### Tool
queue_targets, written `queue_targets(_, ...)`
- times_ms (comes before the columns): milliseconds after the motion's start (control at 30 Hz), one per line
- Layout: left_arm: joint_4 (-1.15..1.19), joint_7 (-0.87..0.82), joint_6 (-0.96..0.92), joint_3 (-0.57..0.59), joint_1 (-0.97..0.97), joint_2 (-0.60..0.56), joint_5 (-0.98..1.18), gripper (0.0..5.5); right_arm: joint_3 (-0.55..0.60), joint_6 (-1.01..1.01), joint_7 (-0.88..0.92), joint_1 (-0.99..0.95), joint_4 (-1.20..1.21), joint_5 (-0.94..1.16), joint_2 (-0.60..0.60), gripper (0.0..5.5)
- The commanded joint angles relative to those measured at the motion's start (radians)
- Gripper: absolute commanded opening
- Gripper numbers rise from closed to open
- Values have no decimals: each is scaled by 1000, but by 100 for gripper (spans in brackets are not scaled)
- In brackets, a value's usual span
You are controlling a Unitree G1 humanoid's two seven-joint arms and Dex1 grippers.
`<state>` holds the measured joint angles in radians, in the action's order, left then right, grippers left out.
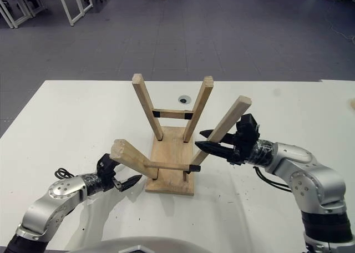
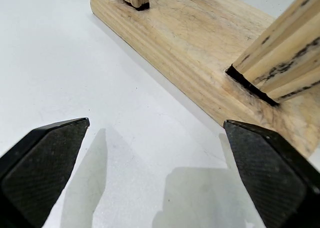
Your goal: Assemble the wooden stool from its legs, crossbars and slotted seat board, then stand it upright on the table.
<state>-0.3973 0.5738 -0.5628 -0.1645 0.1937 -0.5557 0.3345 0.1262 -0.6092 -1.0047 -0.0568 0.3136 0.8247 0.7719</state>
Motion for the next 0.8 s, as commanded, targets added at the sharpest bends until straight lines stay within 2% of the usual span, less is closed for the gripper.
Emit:
queue_targets(33, 0, 10, -4, -12, -14, 2, -14, 497, -18, 140, -77, 8, -65, -101, -15, 202)
queue_targets(267, 15, 20, 5, 2, -10, -6, -21, 497, -49, 495, -232, 86, -130, -258, -83, 202)
queue_targets(400, 28, 24, 8, -3, -22, -4, -29, 497, -49, 707, -342, 118, -287, -315, -103, 202)
queue_targets(667, 61, 55, 35, 6, -21, -13, -47, 497, -65, 726, -374, 217, -253, -278, -99, 202)
queue_targets(800, 60, 56, 41, 11, -14, -10, -51, 497, -38, 691, -369, 232, -175, -223, -79, 202)
